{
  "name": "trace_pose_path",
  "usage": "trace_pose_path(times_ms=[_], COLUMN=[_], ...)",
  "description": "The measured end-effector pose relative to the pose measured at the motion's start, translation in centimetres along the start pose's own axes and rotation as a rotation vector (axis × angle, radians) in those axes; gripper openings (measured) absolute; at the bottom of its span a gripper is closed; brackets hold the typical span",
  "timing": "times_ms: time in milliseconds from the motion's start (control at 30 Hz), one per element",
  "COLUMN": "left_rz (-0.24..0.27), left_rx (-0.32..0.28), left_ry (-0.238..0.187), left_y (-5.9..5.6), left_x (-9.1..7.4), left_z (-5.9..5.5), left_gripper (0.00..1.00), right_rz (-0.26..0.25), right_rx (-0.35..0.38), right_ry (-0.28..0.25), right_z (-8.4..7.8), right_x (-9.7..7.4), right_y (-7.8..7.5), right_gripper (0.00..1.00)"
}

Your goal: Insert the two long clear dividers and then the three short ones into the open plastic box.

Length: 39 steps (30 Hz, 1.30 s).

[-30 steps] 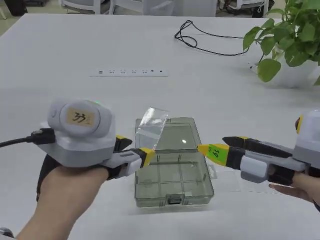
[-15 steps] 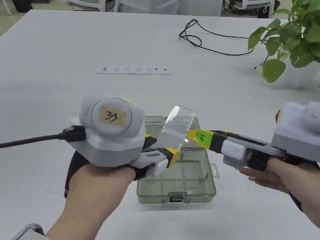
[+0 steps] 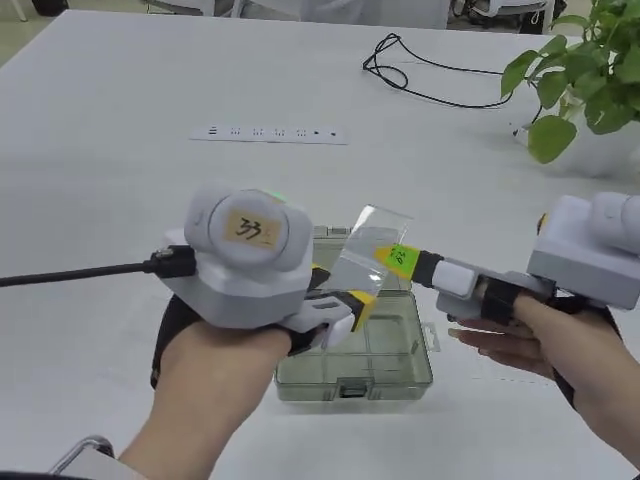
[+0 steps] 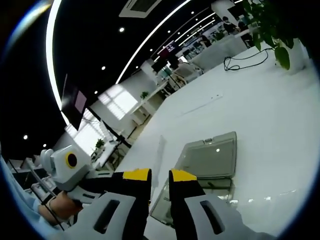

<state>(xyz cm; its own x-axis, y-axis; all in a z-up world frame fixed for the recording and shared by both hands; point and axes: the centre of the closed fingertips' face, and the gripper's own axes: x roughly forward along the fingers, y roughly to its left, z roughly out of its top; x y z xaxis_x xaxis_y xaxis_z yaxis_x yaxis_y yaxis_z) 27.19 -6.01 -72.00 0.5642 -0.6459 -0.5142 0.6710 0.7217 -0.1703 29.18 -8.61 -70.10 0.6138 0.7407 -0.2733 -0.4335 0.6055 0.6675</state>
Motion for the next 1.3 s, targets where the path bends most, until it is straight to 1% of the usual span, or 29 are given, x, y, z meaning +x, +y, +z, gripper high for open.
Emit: trace_pose_path(times_ms=[167,333,433,533,600,800,900,967,1033,1100,1167,1300], left_rz=[-0.003,-0.003,-0.005,-0.006,-0.006,-0.009,-0.015,-0.017,-0.021,-0.019,-0.013,-0.012], left_rx=[-0.005,-0.003,-0.01,-0.015,-0.017,-0.015,-0.018,-0.012,0.006,0.019,0.034,0.051], left_ry=[-0.004,-0.005,-0.008,-0.008,-0.011,-0.016,-0.019,-0.02,-0.022,-0.027,-0.032,-0.033], left_y=[-0.1,-0.1,-0.1,-0.1,-0.1,-0.1,-0.2,-0.2,-0.2,-0.2,0.1,0.3], left_x=[0.1,0.0,0.0,0.1,0.1,0.1,0.2,0.2,0.1,0.0,0.0,0.0], left_z=[-0.1,-0.1,-0.1,-0.3,-0.3,-0.5,-0.6,-0.7,-0.7,-0.6,-0.6,-0.7], left_gripper=[0.3,0.3,0.3,0.3,0.3,0.3,0.31,0.31,0.32,0.35,0.41,0.58], right_rz=[0.01,0.015,0.023,0.031,0.031,0.027,0.022,0.019,0.017,0.013,0.011,0.002], right_rx=[0.021,0.014,0.026,0.043,0.033,0.042,0.034,0.03,0.034,0.031,0.036,0.045], right_ry=[0.01,0.018,0.02,0.032,0.038,0.06,0.07,0.074,0.077,0.083,0.089,0.09], right_z=[-0.3,-0.4,-0.4,-0.5,-0.5,-0.8,-0.8,-0.9,-0.9,-0.9,-0.9,-0.9], right_x=[0.1,0.2,0.3,0.4,0.4,0.3,0.4,0.4,0.4,0.4,0.4,0.3], right_y=[0.3,0.5,0.7,0.9,0.9,1.1,1.1,1.1,1.1,1.0,0.9,0.7], right_gripper=[0.11,0.06,0.04,0.03,0.03,0.02,0.02,0.02,0.02,0.02,0.02,0.02])
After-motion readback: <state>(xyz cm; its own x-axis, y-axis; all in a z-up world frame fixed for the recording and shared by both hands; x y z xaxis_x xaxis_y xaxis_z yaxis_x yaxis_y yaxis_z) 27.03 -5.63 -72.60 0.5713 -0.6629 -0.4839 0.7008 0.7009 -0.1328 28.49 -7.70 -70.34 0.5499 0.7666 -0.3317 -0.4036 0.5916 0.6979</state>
